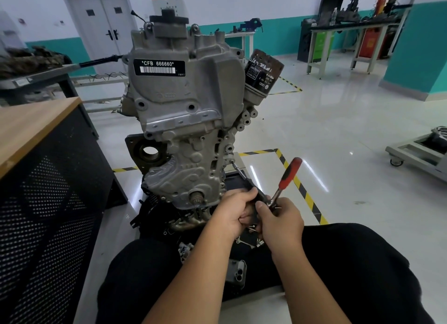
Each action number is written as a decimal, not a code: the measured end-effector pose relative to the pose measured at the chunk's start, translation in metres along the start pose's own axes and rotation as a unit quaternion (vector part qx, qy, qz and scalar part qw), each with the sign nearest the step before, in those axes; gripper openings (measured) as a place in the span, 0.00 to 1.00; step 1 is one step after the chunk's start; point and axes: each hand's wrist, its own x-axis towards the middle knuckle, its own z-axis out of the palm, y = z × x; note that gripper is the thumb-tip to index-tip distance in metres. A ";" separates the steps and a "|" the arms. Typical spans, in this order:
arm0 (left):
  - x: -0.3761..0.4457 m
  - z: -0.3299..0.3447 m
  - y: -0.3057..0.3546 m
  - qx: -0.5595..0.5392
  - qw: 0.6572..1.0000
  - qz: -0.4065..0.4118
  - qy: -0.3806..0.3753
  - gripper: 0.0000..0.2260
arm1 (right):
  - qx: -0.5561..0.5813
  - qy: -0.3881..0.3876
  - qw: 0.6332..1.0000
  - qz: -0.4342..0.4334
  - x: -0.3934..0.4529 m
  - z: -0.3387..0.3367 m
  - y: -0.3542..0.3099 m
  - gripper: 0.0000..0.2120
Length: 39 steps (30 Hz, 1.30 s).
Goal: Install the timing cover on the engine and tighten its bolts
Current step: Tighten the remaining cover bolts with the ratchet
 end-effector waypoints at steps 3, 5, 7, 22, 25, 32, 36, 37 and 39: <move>0.004 0.000 -0.002 -0.017 1.000 -0.012 0.001 0.13 | 0.053 -0.015 0.998 0.042 -0.003 0.002 0.001 0.10; 0.006 0.000 -0.003 0.003 0.999 -0.009 0.036 0.10 | 0.125 -0.028 0.986 0.110 -0.005 0.003 0.000 0.17; 0.007 0.001 -0.005 0.014 0.997 0.001 0.074 0.07 | 0.141 -0.026 0.979 0.142 -0.004 0.003 0.000 0.18; 0.009 0.006 -0.015 -0.008 0.997 0.002 0.078 0.14 | 0.009 0.013 0.998 0.054 0.001 0.001 0.002 0.12; 0.009 0.007 -0.015 -0.006 0.996 0.000 0.088 0.14 | -0.110 0.043 0.993 -0.032 -0.002 0.000 0.001 0.11; 0.008 0.005 -0.012 -0.034 0.998 -0.014 0.052 0.11 | 0.074 0.006 0.993 0.090 0.000 -0.001 -0.003 0.19; 0.008 0.008 -0.015 -0.029 0.996 -0.003 0.086 0.12 | -0.087 0.035 0.995 -0.028 0.000 -0.002 -0.002 0.13; 0.007 0.009 -0.014 -0.032 0.996 -0.012 0.080 0.13 | -0.076 0.032 0.996 -0.030 -0.002 -0.001 -0.001 0.14; 0.006 0.008 -0.011 -0.042 0.997 -0.040 0.054 0.15 | 0.004 0.010 1.000 0.016 -0.002 0.000 -0.001 0.17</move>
